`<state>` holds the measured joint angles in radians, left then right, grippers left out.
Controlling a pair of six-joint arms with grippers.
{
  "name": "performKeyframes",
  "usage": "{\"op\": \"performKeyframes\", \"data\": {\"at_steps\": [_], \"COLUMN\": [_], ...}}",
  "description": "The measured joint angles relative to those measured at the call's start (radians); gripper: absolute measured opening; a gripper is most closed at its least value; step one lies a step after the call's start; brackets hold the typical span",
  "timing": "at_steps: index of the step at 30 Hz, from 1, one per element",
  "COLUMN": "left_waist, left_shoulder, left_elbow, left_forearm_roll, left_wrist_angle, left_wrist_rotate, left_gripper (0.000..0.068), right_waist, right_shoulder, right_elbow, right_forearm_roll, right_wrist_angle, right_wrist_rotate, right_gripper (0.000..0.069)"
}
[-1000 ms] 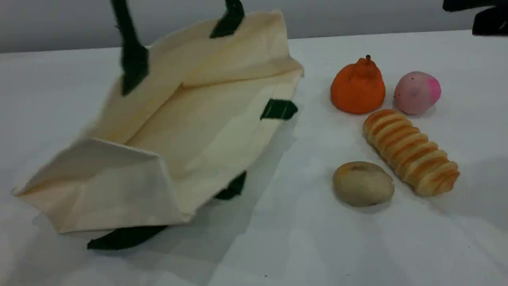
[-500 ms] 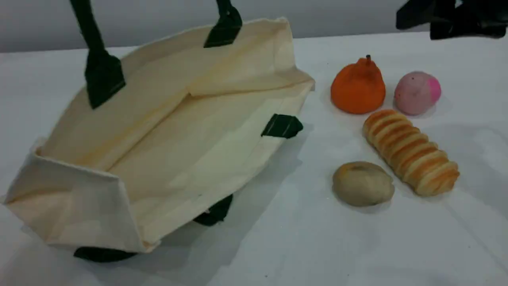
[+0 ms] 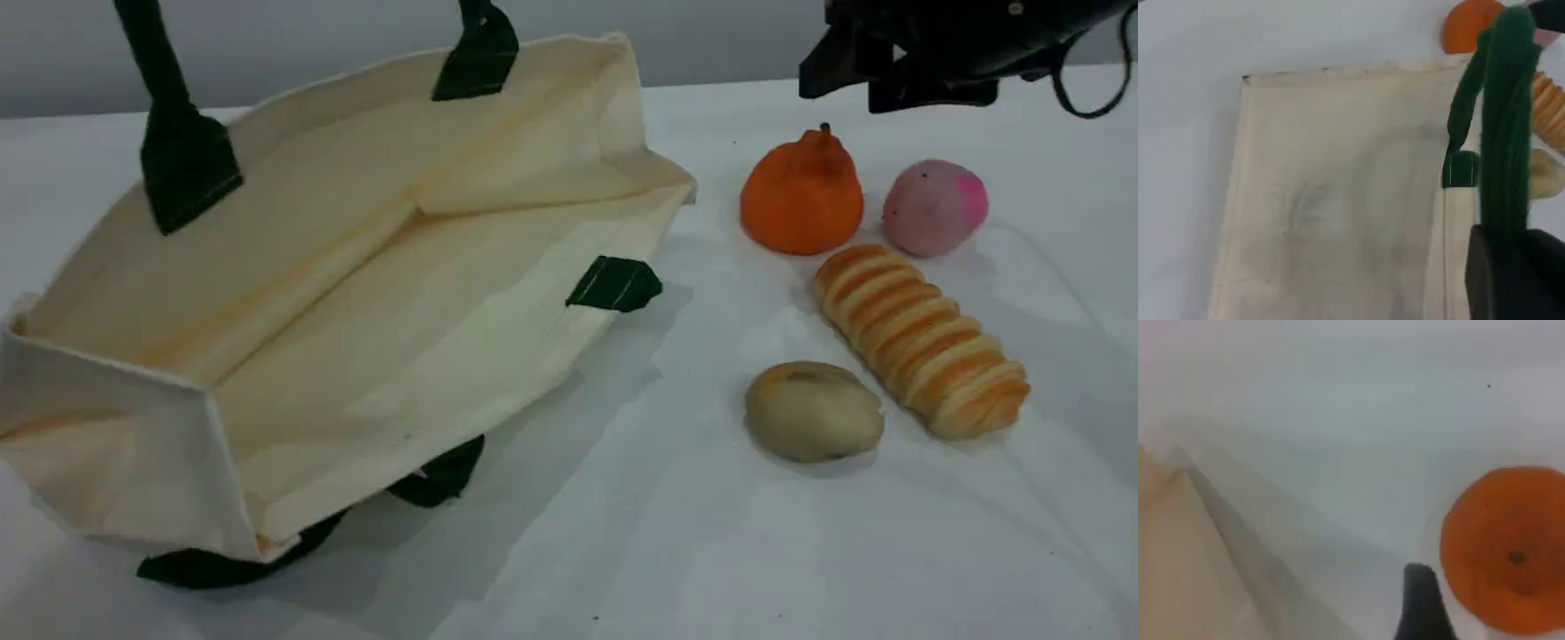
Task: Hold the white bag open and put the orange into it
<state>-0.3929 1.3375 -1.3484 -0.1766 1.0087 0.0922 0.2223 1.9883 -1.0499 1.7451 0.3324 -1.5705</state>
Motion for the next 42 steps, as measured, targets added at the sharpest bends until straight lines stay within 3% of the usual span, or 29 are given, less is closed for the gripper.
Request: {"op": "performKeyframes", "data": {"at_steps": [27, 30, 36, 42], "left_waist": [0.000, 0.000, 0.000, 0.000], "left_shoulder": [0.000, 0.000, 0.000, 0.000], "left_elbow": [0.000, 0.000, 0.000, 0.000], "left_forearm_roll": [-0.006, -0.006, -0.006, -0.007], "left_wrist_angle": [-0.013, -0.013, -0.013, -0.013], "left_wrist_rotate": [0.001, 0.001, 0.001, 0.001], "left_gripper": [0.0059, 0.0059, 0.0059, 0.0059], "right_waist": [0.002, 0.002, 0.002, 0.002], "right_shoulder": [0.264, 0.269, 0.268, 0.199], "right_elbow": [-0.185, -0.185, -0.185, -0.181], "right_forearm_roll": [-0.001, -0.001, -0.001, -0.051], "right_wrist_angle": [-0.025, -0.027, 0.031, 0.089], "right_wrist_rotate": [0.000, 0.000, 0.001, 0.008], "right_gripper": [0.0437, 0.0375, 0.0069, 0.0036]}}
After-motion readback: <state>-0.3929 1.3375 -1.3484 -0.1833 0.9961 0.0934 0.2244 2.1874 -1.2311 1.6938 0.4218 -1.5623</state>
